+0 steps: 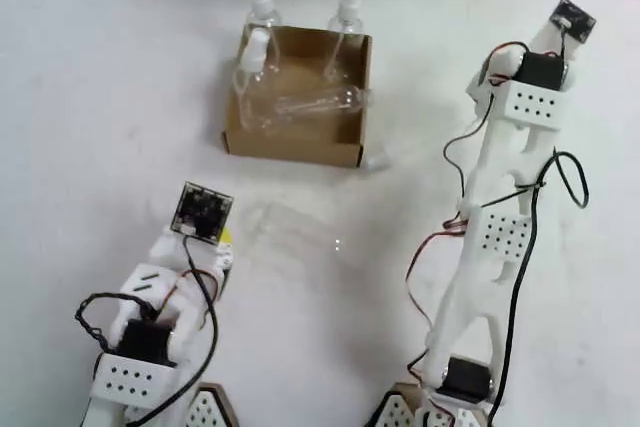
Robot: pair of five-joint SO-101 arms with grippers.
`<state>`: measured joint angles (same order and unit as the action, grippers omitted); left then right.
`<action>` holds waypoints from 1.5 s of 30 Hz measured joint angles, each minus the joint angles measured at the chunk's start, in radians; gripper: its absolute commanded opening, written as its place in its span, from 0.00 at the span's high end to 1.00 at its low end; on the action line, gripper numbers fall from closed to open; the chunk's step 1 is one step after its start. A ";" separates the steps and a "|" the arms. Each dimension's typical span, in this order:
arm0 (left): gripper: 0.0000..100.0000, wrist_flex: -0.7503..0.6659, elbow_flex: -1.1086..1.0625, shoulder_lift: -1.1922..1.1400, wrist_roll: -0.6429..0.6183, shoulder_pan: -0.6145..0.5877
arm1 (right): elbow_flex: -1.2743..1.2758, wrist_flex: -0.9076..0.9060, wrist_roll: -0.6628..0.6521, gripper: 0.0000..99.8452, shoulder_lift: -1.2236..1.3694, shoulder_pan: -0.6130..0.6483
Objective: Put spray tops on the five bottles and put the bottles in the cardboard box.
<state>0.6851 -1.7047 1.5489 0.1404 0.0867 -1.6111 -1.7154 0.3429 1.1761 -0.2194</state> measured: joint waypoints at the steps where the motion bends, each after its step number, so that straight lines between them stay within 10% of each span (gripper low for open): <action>1: 0.98 0.000 0.000 0.000 0.000 0.000 | 0.000 0.000 -0.018 0.99 0.000 0.000; 14: 0.98 0.000 0.000 0.000 0.000 0.000 | 0.057 -0.006 -0.123 0.99 -0.029 -0.002; 45: 0.97 -0.003 0.000 0.000 0.000 0.000 | 1.312 0.169 -0.218 0.99 -0.624 0.025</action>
<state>0.6820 -1.7047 1.5489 0.1404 0.0867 -0.2992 -1.5466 0.1250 0.5516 -0.1949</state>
